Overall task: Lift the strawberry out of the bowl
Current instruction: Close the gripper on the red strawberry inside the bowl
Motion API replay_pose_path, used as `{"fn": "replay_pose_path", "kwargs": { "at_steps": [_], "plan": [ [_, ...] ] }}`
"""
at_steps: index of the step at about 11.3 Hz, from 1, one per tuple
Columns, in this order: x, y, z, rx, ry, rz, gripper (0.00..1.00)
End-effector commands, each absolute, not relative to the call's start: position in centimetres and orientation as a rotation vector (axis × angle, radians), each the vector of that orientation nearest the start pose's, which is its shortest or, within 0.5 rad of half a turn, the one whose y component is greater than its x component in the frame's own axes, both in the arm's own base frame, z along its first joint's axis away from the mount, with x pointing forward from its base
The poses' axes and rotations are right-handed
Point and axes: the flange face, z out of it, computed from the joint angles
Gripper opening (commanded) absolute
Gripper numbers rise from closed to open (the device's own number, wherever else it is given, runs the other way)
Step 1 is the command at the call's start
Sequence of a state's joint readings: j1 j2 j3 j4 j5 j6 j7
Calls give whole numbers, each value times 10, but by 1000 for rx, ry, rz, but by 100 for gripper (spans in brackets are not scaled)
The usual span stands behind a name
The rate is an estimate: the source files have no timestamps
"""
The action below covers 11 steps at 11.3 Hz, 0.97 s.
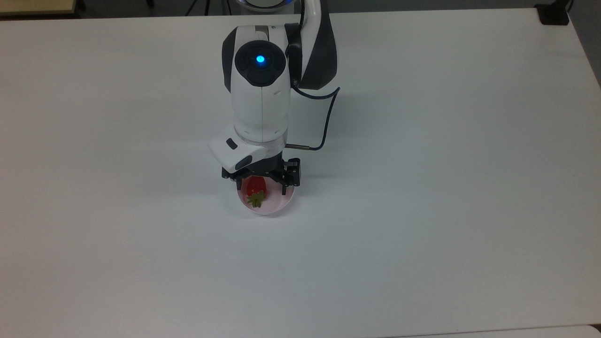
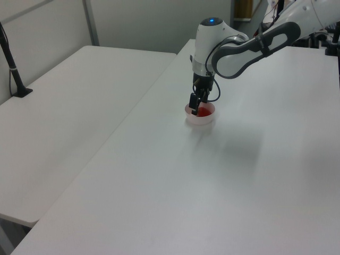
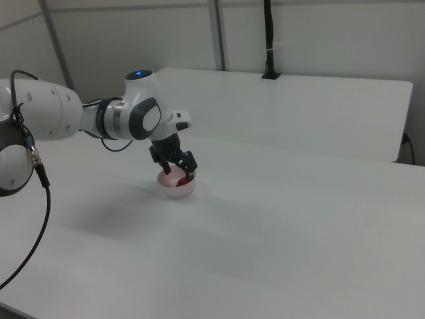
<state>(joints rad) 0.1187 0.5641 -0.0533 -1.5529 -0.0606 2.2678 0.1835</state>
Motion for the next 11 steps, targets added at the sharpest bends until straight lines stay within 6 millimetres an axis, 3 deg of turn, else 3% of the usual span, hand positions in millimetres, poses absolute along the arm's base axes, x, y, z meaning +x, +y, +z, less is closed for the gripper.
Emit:
{"fn": "replay_pose_path", "kwargs": {
  "at_steps": [1, 3, 7, 9, 11],
  "plan": [
    [712, 52, 333, -3209, 90, -273, 94],
    [712, 53, 321, -3215, 87, -250, 84],
    [712, 55, 306, -3218, 90, -219, 83],
    [713, 55, 306, -3218, 92, -221, 58],
    [714, 55, 311, -3208, 104, -231, 46]
  ]
}}
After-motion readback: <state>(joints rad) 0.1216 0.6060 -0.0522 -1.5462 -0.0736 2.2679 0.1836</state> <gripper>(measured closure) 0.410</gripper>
